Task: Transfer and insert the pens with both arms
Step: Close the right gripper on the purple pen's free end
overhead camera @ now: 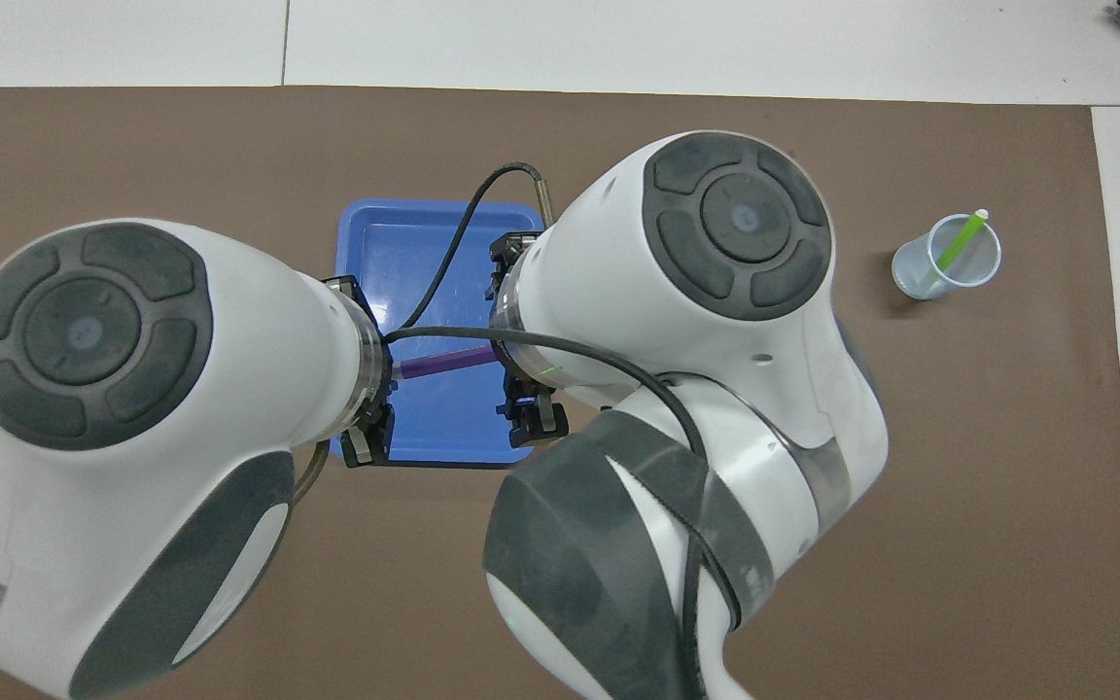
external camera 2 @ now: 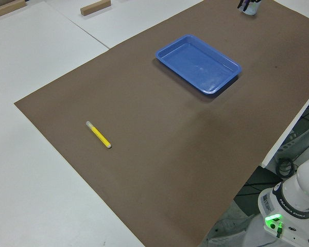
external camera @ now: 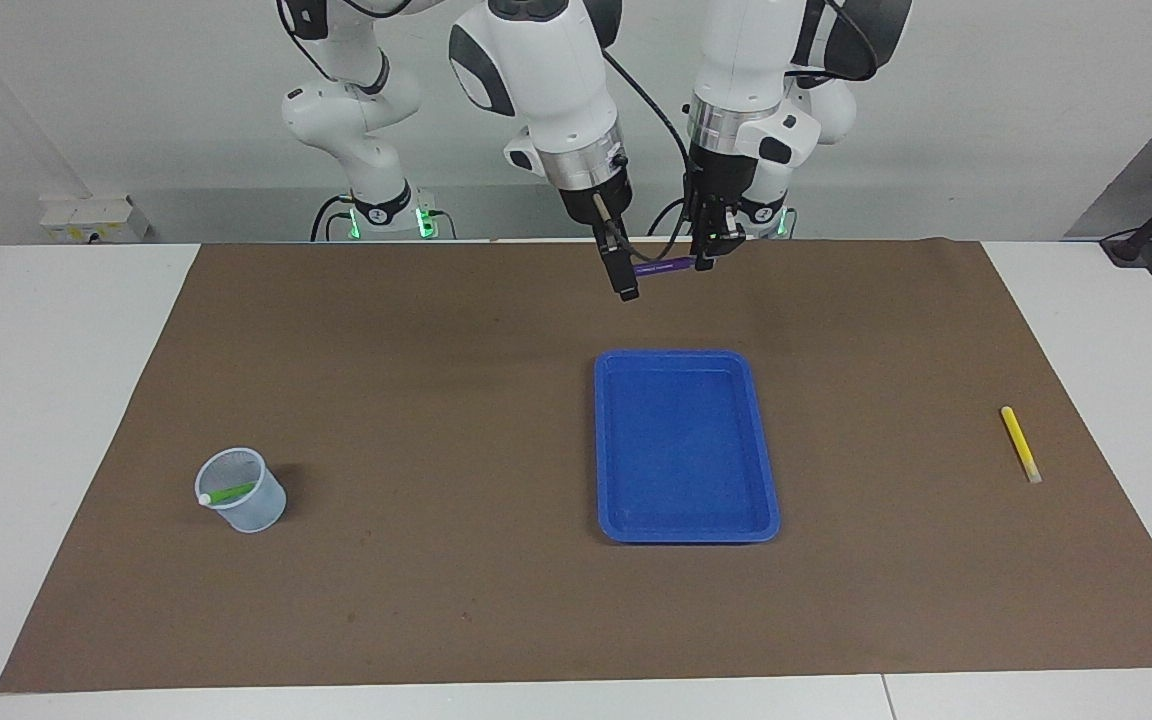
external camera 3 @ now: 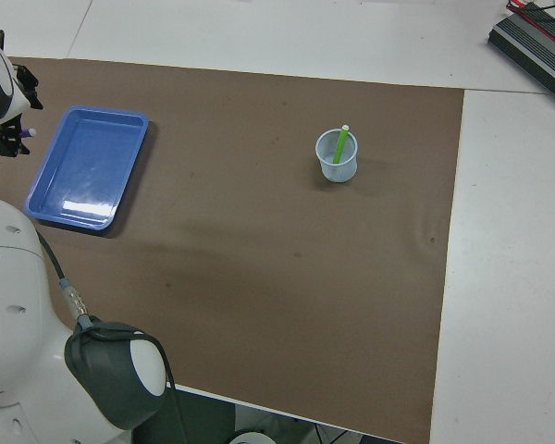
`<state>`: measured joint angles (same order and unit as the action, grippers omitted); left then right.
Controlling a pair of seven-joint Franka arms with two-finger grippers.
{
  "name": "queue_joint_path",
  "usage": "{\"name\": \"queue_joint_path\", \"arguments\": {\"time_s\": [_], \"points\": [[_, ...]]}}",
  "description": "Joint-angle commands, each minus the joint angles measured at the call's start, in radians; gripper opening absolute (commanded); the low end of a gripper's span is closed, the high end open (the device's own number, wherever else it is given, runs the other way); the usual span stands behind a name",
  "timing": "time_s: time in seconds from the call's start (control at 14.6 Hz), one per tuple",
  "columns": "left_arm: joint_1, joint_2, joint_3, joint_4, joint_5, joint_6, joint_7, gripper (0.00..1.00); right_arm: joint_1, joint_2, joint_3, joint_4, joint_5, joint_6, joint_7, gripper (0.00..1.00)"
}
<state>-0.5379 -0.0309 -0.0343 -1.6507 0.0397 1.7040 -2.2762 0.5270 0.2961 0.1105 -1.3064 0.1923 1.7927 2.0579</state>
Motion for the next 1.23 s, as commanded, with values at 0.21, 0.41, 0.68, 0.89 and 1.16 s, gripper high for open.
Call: {"name": "queue_joint_path", "arguments": {"time_s": [0.21, 0.41, 0.68, 0.89, 1.16], "points": [[-0.017, -0.035, 0.004, -0.041, 0.022, 0.022, -0.025, 0.0, 0.007, 0.009, 0.0, 0.013, -0.031, -0.01, -0.024, 0.89], [-0.017, -0.034, 0.004, -0.041, 0.023, 0.02, -0.025, 0.0, 0.008, 0.009, 0.0, 0.015, -0.031, -0.01, -0.024, 0.83], [-0.017, -0.035, 0.004, -0.041, 0.023, 0.019, -0.022, 0.0, 0.01, 0.009, 0.0, 0.018, -0.031, -0.01, -0.024, 0.72], [-0.017, -0.035, 0.004, -0.041, 0.023, 0.019, -0.022, 0.0, 0.008, 0.006, -0.002, 0.022, -0.042, -0.015, -0.024, 0.7], [-0.017, -0.035, 0.004, -0.041, 0.023, 0.017, -0.02, 0.0, 0.008, 0.006, -0.002, 0.022, -0.048, -0.016, -0.024, 0.53]]}}
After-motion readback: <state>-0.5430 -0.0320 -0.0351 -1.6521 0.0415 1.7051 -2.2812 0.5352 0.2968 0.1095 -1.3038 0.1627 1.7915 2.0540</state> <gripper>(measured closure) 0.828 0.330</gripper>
